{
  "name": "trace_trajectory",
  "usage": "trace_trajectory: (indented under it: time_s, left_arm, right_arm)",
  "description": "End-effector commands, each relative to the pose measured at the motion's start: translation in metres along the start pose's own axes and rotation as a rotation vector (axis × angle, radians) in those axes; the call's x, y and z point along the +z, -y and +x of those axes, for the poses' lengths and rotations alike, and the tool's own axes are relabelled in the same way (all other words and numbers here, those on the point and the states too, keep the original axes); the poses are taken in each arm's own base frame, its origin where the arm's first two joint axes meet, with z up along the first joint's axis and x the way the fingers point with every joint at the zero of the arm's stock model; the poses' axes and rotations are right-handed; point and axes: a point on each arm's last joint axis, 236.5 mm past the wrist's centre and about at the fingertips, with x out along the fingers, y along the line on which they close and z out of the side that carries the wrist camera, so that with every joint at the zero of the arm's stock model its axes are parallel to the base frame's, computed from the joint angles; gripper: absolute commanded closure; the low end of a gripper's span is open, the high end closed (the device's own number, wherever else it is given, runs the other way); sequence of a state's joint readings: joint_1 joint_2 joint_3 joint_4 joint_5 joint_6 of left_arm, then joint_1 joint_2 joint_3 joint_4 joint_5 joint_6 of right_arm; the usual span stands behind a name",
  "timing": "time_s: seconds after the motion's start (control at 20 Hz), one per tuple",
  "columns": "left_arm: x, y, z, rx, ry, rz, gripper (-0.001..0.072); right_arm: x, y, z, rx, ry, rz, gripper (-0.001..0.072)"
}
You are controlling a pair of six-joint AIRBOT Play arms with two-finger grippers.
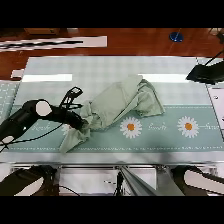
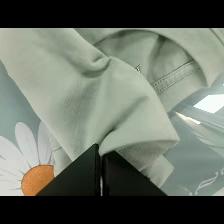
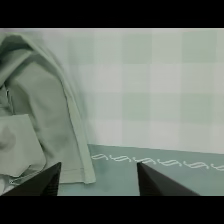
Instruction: Fold the shirts.
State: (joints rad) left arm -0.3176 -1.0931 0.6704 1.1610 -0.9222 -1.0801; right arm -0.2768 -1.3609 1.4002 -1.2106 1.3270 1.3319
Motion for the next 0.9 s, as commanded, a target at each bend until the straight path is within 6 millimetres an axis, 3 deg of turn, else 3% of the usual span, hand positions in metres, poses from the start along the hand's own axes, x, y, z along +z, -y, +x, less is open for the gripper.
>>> trace_trajectory:
  time_s: [0.0,0.15,0.5,0.7,0.85]
  left_arm:
    - [0.0,0.002,-0.003,-0.008,-0.011,-0.004,0.0687]
    - [0.002,0.003,-0.007,-0.006,-0.002,-0.006,0.0687]
    - [0.008,0.006,-0.018,0.002,0.036,-0.02,0.0687]
    - [0.008,0.006,-0.018,0.002,0.038,-0.036,0.0686]
    - [0.008,0.006,-0.018,0.002,0.038,-0.049,0.0687]
  right_arm:
    - [-0.01,-0.023,0.031,0.15,-0.05,0.047,0.0104]
    - [-0.019,-0.027,0.062,0.216,-0.096,0.116,0.0104]
    - [-0.06,0.0,0.118,0.181,-0.25,0.166,0.0121]
    - [-0.092,-0.003,0.139,0.228,-0.346,0.167,0.0126]
    - [-0.103,-0.008,0.145,0.256,-0.366,0.181,0.0127]
